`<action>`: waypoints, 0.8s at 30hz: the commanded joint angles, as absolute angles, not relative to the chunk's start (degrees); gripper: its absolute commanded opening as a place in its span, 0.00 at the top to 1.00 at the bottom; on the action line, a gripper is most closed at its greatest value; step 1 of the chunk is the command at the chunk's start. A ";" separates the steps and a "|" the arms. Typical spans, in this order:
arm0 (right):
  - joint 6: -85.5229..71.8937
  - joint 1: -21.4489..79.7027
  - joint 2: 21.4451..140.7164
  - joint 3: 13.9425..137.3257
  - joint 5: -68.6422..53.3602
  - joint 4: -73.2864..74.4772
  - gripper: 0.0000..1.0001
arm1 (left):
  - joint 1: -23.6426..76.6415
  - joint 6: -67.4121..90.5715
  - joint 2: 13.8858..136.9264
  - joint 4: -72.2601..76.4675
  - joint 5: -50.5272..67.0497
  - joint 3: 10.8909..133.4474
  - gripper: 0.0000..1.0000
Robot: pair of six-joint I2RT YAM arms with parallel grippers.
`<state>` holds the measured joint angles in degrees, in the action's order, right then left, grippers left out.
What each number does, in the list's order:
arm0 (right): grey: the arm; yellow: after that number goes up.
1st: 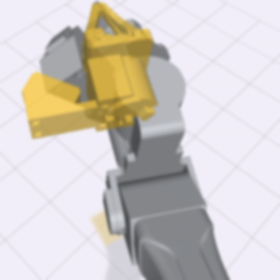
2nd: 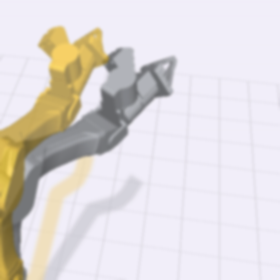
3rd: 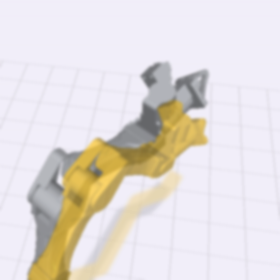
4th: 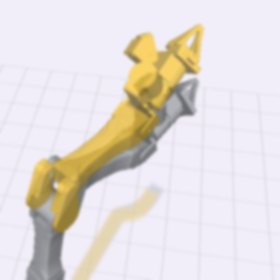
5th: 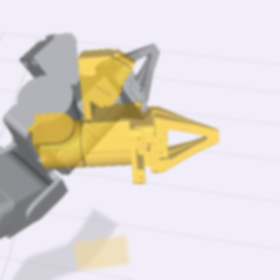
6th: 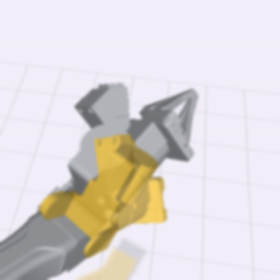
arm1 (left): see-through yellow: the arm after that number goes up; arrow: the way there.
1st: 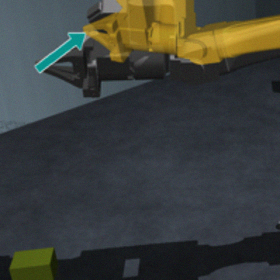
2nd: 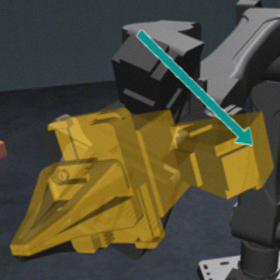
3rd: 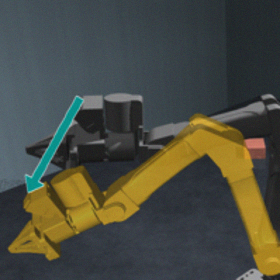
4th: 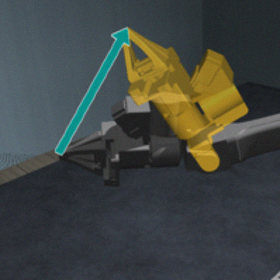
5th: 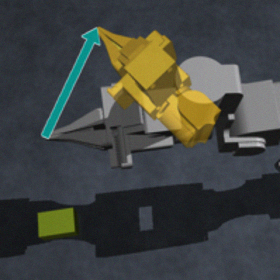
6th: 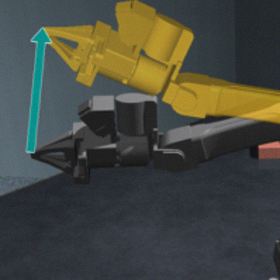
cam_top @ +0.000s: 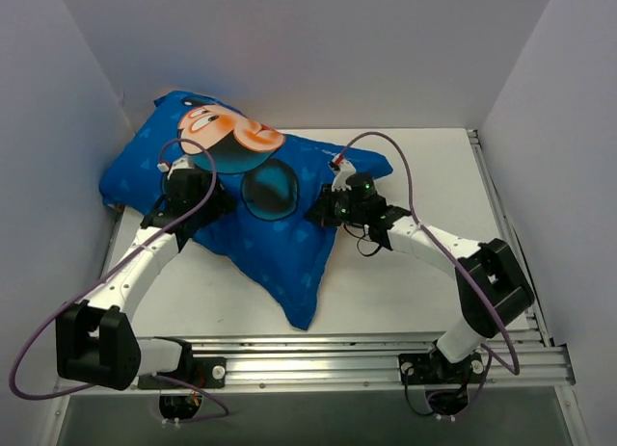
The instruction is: Remove the pillowcase from the pillow
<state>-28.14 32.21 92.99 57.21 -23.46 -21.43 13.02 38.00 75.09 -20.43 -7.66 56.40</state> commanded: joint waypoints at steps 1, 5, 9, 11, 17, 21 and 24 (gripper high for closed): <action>-28.30 37.17 87.47 52.65 -26.63 -13.29 1.00 | 13.18 37.97 71.29 -20.73 -6.94 56.34 0.06; -27.60 40.60 77.46 49.31 -27.07 -6.26 1.00 | 13.18 36.83 64.71 -25.04 -8.96 55.90 0.06; -23.75 44.38 71.73 49.21 -33.38 3.66 1.00 | 13.18 36.30 59.77 -28.82 -10.72 55.37 0.06; -21.63 46.84 69.35 50.27 -36.11 9.12 1.00 | 13.01 36.12 57.92 -30.40 -11.25 55.46 0.06; -11.44 48.08 67.32 63.17 -38.77 21.61 0.45 | 12.31 34.81 56.69 -32.61 -12.39 56.60 0.06; -7.47 46.33 70.39 73.19 -34.72 23.20 0.07 | 11.34 33.66 57.83 -32.96 -11.87 57.83 0.06; -7.38 40.47 76.10 80.49 -33.05 22.68 0.00 | 10.29 32.00 59.23 -33.22 -10.90 58.79 0.06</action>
<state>-10.46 45.41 71.81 75.55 -35.40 20.80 11.40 34.44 58.22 -32.58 -11.11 55.46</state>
